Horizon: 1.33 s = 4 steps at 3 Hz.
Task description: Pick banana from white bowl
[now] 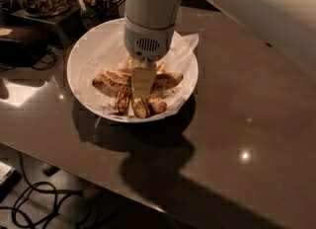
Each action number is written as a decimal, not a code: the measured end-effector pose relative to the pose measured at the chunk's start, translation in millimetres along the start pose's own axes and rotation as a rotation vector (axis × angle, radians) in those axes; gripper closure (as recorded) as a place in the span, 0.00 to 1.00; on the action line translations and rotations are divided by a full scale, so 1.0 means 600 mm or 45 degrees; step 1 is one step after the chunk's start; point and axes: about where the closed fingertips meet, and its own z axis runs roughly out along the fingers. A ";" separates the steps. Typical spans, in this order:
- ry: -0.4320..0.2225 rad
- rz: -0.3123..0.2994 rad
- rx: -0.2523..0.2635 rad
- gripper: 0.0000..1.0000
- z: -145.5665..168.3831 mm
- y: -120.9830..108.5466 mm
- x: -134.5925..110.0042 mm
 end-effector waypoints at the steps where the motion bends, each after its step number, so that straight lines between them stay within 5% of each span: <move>1: 0.001 -0.017 0.061 1.00 -0.067 0.022 -0.007; 3: -0.025 -0.048 0.049 1.00 -0.072 0.049 -0.030; 4: -0.051 -0.038 0.008 1.00 -0.094 0.120 -0.046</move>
Offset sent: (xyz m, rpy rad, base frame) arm -0.0145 -0.0024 0.0325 -0.0023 -0.0406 0.0035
